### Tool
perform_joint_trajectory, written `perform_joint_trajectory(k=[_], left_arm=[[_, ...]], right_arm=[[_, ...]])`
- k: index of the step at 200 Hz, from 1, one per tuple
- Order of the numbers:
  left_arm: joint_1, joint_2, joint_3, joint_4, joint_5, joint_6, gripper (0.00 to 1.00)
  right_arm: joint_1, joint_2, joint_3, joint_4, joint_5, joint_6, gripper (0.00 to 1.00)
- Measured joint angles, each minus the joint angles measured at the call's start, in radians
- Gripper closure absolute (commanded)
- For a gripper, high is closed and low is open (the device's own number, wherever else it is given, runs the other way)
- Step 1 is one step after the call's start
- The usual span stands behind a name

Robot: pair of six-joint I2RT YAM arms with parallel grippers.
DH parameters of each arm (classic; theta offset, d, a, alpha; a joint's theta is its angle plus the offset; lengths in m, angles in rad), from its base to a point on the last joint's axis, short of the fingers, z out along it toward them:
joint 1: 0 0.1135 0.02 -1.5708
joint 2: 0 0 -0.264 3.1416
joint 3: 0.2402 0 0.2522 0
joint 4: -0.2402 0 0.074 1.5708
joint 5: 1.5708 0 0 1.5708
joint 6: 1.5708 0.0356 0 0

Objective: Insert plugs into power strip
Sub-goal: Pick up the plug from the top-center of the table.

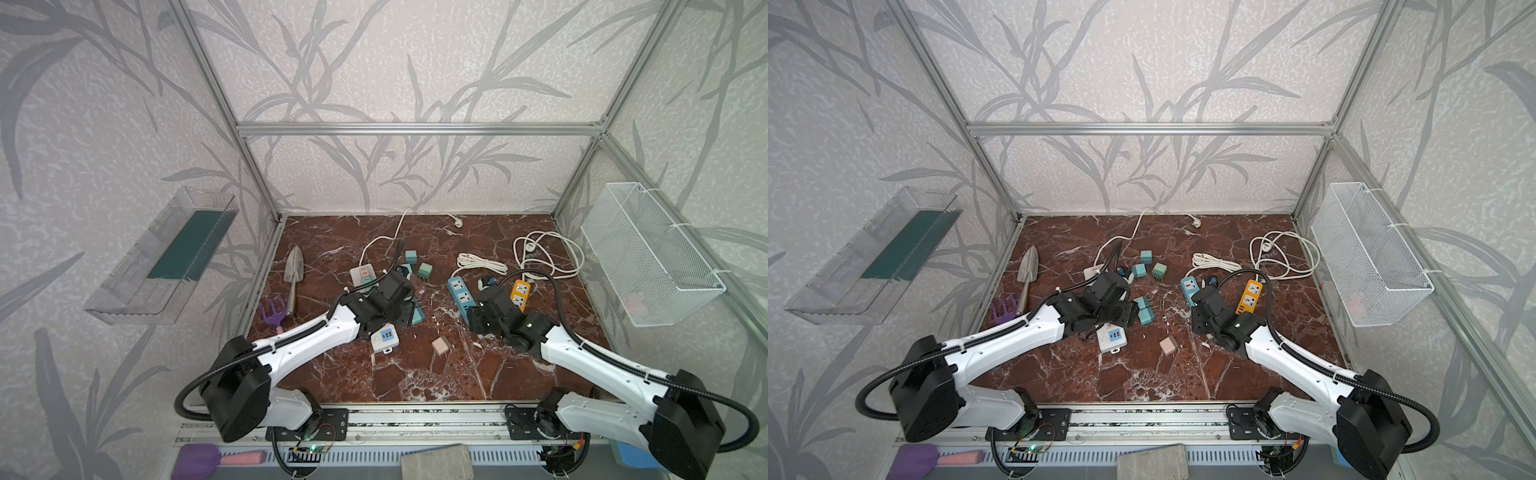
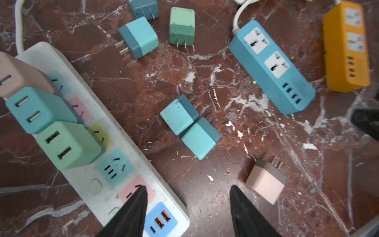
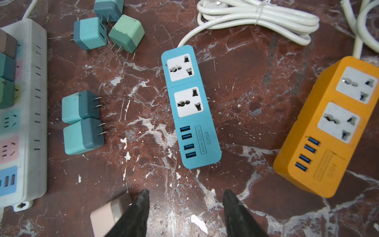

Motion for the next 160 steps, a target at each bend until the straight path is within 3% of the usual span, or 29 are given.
perform_joint_trajectory(k=[52, 91, 116, 160], left_arm=[[0.037, 0.327, 0.385, -0.097, -0.109, 0.070, 0.38], [0.089, 0.547, 0.654, -0.195, -0.078, 0.114, 0.39], [0.114, 0.705, 0.868, -0.275, -0.035, 0.146, 0.40], [0.116, 0.874, 1.089, -0.391, 0.012, 0.187, 0.40]], right_arm=[[-0.006, 0.009, 0.000, 0.039, -0.007, -0.003, 0.41], [-0.035, -0.008, 0.000, 0.047, 0.000, -0.008, 0.40], [-0.067, -0.036, -0.001, 0.047, -0.001, -0.018, 0.33], [-0.113, -0.087, -0.020, 0.063, -0.020, -0.040, 0.28]])
